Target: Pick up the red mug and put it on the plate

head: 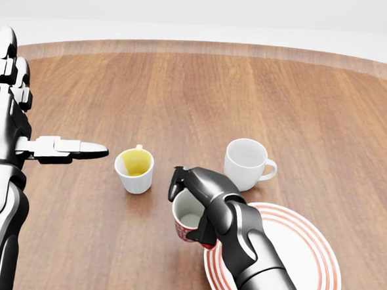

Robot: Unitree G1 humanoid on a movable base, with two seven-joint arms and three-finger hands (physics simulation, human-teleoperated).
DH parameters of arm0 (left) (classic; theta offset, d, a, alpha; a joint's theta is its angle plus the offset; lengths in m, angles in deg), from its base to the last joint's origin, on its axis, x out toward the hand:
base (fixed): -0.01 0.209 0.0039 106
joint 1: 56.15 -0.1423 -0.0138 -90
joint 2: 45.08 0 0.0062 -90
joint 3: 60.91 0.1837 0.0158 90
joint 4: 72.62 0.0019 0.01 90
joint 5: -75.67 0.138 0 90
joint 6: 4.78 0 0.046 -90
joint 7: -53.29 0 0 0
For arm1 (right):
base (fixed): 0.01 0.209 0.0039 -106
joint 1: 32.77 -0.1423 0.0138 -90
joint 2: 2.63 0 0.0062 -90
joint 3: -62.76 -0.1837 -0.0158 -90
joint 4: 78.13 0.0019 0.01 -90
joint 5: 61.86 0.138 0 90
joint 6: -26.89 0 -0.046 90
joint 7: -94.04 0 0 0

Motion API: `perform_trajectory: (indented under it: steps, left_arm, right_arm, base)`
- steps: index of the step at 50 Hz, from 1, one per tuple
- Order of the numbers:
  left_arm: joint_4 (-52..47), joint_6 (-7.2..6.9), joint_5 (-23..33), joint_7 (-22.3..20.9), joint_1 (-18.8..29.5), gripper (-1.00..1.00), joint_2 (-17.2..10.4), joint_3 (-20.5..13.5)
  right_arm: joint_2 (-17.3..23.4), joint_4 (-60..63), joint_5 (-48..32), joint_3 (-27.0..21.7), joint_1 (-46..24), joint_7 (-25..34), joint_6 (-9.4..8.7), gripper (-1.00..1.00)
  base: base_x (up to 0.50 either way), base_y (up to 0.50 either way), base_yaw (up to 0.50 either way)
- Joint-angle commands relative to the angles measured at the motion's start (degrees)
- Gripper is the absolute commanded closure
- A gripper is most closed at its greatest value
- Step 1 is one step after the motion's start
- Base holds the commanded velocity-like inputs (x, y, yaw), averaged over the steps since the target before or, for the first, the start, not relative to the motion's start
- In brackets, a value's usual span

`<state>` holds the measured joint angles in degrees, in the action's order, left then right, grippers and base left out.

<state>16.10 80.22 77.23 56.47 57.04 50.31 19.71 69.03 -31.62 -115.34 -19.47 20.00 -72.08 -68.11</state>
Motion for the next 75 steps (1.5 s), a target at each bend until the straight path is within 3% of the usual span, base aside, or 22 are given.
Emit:
perform_trajectory:
  steps: [1,20,75]
  left_arm:
    - [-0.3,0.0,0.1,0.0,-0.2,-1.0,0.1,0.0]
    - [-1.2,0.0,0.3,0.0,-0.3,-1.0,0.2,0.1]
    - [0.2,0.0,1.3,0.2,0.0,-1.0,0.8,0.8]
  right_arm:
    - [2.2,4.1,-0.6,-1.0,3.0,1.0,0.0,1.0]
    - [5.2,8.5,-0.4,-2.4,7.8,2.2,0.0,1.0]
    - [12.8,3.9,4.6,-6.7,11.0,-1.1,0.0,1.0]
  base:
    - [0.0,0.0,0.0]
    - [0.0,0.0,0.0]
    - [0.0,0.0,0.0]
